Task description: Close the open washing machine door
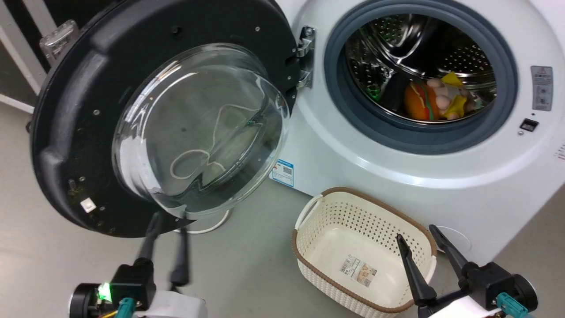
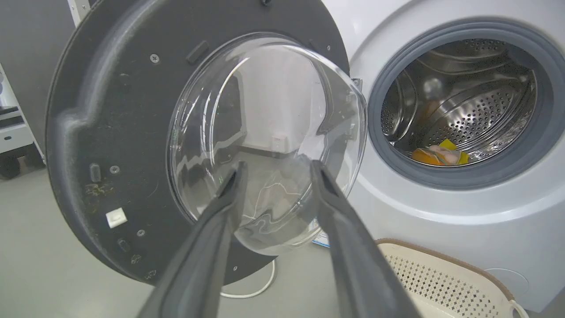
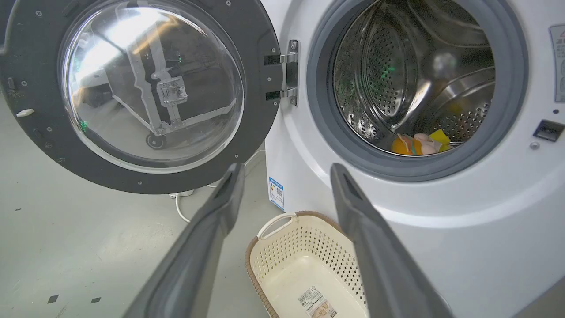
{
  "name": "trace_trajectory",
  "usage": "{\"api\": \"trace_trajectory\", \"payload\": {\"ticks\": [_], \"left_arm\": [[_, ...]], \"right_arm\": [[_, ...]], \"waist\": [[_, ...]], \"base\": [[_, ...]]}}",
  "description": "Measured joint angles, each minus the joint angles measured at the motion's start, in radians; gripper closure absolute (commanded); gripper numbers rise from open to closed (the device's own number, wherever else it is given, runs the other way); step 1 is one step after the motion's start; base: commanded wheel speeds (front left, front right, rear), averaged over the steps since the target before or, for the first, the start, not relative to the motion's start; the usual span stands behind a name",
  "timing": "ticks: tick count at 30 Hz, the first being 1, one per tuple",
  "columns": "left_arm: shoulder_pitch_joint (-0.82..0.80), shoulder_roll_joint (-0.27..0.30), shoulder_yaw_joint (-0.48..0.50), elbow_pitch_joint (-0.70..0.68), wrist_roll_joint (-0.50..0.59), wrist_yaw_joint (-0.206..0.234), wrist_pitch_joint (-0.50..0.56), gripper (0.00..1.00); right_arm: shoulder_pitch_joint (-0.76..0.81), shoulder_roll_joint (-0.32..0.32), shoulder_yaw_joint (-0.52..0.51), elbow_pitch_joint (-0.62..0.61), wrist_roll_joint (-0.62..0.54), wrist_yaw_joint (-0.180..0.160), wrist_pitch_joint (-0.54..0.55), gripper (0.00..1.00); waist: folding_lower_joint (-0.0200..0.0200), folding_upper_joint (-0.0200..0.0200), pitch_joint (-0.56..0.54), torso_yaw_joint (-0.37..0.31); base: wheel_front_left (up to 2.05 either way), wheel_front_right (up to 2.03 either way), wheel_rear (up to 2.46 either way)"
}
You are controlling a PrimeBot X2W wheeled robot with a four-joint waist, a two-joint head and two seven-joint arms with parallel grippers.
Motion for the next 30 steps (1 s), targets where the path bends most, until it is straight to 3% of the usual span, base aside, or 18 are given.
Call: {"api": "trace_trajectory", "payload": {"ticks": [9, 16, 20, 24, 28, 29, 30], "left_arm": [[-0.069, 0.034, 0.08, -0.095, -0.068, -0.057, -0.02, 1.0], [-0.267, 0.14, 0.262, -0.068, -0.245, -0.092, 0.0, 1.0], [-0.41, 0.213, 0.386, 0.047, -0.394, -0.089, 0.097, 1.0], [-0.522, 0.275, 0.484, 0.203, -0.54, -0.053, 0.23, 1.0], [-0.576, 0.331, 0.536, 0.353, -0.668, -0.034, 0.418, 1.0], [-0.591, 0.323, 0.578, 0.405, -0.779, -0.026, 0.525, 1.0], [-0.591, 0.323, 0.578, 0.405, -0.779, -0.026, 0.525, 1.0]], "right_arm": [[0.026, 0.0, -0.022, -0.016, 0.0, 0.0, -0.02, 0.0], [0.036, 0.0, -0.027, -0.042, -0.019, 0.0, -0.026, 0.0], [0.033, -0.004, -0.027, -0.053, -0.019, 0.0, -0.029, 0.0], [0.028, -0.011, -0.026, -0.059, -0.018, 0.0, -0.038, 0.0], [0.023, -0.016, -0.023, -0.059, -0.016, 0.0, -0.047, 0.0], [0.023, -0.017, -0.024, -0.058, -0.012, 0.0, -0.051, 0.0], [0.023, -0.017, -0.024, -0.058, -0.012, 0.0, -0.051, 0.0]], "waist": [[0.0, 0.0, 0.02, 0.036], [0.0001, 0.0, 0.073, 0.035], [0.0001, 0.0, 0.108, 0.02], [0.0001, 0.0, 0.137, 0.003], [0.0001, -0.0001, 0.156, -0.013], [0.0001, 0.0, 0.163, -0.017], [0.0001, 0.0, 0.163, -0.017]], "base": [[0.0, 0.0, 0.0], [0.0, 0.0, 0.0], [0.0, 0.0, 0.0], [0.0, 0.0, 0.0], [0.0, 0.0, 0.0], [0.0, 0.0, 0.0], [0.0, 0.0, 0.0]]}}
